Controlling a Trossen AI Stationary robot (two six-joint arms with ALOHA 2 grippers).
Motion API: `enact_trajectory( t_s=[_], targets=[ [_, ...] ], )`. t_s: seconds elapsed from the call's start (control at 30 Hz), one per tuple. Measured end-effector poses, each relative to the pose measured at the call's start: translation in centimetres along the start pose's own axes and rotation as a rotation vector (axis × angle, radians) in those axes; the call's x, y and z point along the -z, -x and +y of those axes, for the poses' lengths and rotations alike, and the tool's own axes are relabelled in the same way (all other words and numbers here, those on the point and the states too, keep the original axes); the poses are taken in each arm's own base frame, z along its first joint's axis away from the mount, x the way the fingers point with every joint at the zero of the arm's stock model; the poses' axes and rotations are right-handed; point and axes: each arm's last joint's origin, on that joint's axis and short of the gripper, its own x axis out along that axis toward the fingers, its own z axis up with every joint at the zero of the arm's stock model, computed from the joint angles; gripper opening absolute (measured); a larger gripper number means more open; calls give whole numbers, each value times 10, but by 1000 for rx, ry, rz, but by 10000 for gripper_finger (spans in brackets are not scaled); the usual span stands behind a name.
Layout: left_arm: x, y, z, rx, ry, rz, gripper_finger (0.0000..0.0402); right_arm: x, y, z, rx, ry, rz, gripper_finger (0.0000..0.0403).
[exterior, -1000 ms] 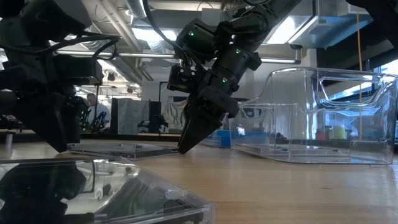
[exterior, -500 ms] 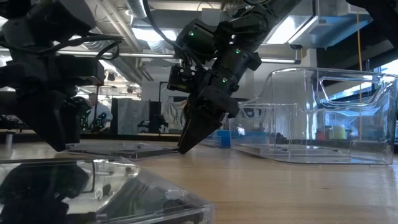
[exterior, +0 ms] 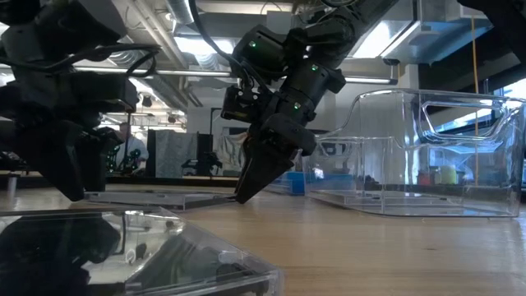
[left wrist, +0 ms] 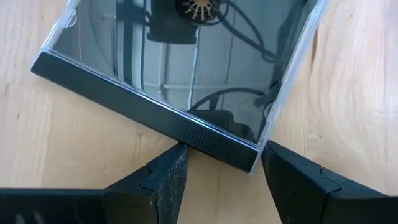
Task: Pick & place jewel cases by type
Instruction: Put the top black CD case into the bottom transparent bin
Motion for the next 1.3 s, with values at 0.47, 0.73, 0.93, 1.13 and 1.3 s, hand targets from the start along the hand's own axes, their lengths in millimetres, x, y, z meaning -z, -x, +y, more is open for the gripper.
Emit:
enact_trajectory(
  t_s=[0.47,0.73,0.93,1.13,1.3],
  targets=[
    [-4,6,-3,63,-103,-47,198,0,0,0,1,0,0,139],
    [-4,7,-1,-6,-198,-67,198,0,0,0,1,-3,6,139],
    [-3,7,1,-43,-278,-59,198,1,0,0,3,-3,8,139],
    [-1,8,0,-80,-419,-48,198,1,0,0,6,-1,13,139],
    [0,8,-1,-89,-486,-46,198,2,1,-1,54,0,30,139]
  ],
)
